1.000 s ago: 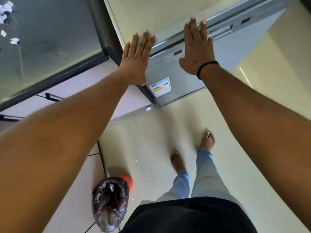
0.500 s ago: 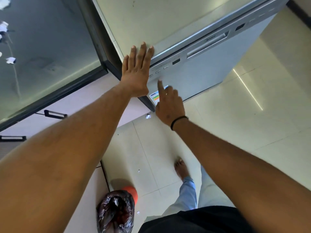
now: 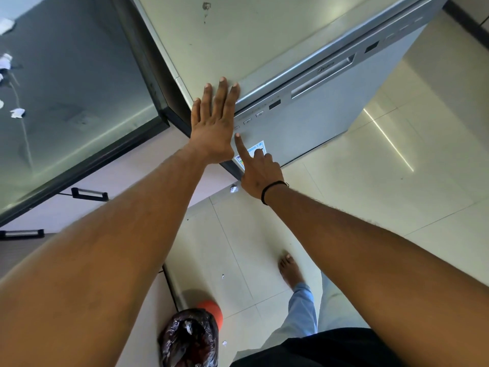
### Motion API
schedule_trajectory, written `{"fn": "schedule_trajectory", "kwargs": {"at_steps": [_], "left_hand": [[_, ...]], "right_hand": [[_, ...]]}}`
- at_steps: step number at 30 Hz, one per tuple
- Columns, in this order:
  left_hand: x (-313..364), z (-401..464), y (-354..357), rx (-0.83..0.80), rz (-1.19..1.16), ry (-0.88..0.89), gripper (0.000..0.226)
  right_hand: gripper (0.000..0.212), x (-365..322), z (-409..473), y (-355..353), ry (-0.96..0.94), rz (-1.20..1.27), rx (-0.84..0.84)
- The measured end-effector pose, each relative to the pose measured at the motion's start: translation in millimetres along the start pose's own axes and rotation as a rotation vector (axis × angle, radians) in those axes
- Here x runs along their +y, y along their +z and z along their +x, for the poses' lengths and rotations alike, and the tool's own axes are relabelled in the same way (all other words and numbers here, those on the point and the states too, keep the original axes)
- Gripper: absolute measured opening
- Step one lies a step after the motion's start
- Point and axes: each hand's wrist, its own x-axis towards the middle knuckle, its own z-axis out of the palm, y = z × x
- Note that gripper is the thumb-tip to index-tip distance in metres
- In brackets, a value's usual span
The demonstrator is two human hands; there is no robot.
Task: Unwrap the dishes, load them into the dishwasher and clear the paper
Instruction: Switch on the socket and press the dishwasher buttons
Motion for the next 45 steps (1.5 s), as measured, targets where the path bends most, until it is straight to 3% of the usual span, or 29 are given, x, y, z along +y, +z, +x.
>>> {"fn": "schedule_trajectory", "kwargs": {"at_steps": [18,29,33,36,38,40,45], "left_hand": [[3.6,-0.8,-2.2,0.003,-0.015,-0.01,0.124],[2.8,-0.5,-3.9,-0.014,-0.021,-0.011,0.128],[2.6,-0.4,-3.1,-0.026,-0.011,-0.015,0.133],[1.8,0.1,-1.6,-0.036,0.003,-0.023,0.139],[2.2,0.1,-1.3,-0.045,0.009,-0.03,0.139],[1.8,0.6,-1.1,-0.036,0.017,-0.035,0.14],[1.1,1.6,0.3,-0.058,0.08,-0.036,0.141]], "right_hand": [[0.088,21.5,30.2,-14.9,-0.024,-0.094,0.016],[0.096,9.4,8.3,-4.8,-0.021,0.056,0.03],[0.091,6.8,-2.4,-9.4,-0.015,0.156,0.163],[0.082,5.4,-2.4,-22.8,-0.023,0.173,0.375],[0.076,3.8,5.3,-35.2,-0.08,0.152,0.545],[0.073,0.6,14.4,-50.3,-0.17,0.107,0.612],[0.092,-7.6,23.4,-60.8,-0.233,-0.012,0.39]]}}
